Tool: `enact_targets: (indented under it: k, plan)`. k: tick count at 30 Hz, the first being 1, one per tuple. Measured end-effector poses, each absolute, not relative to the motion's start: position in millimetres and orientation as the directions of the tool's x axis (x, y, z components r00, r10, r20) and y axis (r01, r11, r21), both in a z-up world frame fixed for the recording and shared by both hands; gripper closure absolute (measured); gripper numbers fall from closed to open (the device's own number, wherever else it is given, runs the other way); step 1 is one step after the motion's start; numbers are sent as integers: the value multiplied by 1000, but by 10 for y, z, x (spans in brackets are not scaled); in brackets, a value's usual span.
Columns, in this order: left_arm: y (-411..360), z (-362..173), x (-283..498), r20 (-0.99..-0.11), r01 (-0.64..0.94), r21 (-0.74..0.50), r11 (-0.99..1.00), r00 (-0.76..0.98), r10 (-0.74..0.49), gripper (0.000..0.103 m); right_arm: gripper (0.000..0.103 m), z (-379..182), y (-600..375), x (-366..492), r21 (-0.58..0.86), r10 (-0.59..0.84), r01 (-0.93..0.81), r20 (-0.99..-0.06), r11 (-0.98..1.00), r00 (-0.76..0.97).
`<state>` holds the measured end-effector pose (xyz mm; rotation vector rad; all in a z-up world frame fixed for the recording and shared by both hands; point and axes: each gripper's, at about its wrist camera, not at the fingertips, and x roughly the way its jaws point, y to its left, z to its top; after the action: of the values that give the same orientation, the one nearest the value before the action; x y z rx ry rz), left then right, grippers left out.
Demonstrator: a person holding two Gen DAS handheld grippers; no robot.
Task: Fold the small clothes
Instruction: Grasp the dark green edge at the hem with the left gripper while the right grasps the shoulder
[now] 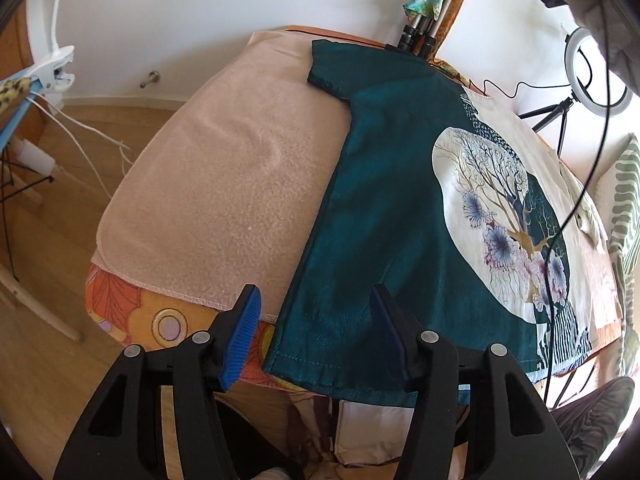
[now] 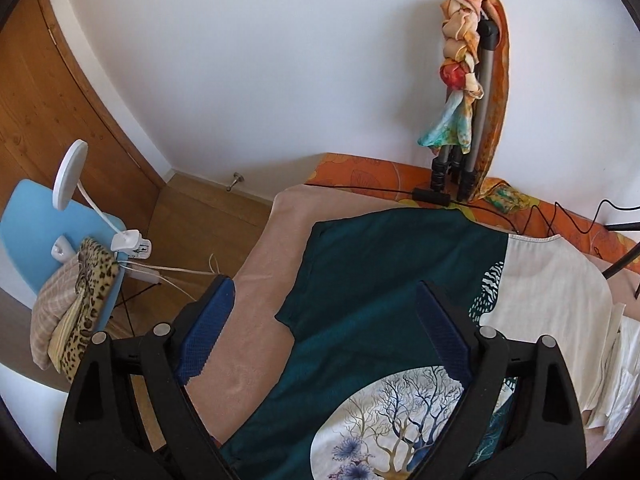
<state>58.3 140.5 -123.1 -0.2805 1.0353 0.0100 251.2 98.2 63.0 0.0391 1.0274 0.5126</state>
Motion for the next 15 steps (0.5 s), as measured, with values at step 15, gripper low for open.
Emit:
enact_targets:
  k: [15]
  plan:
    - [1477, -1336, 626, -829, -121, -361, 925, 496, -259, 64, 20, -1011, 2097, 3579, 324, 410, -333, -882, 886, 232]
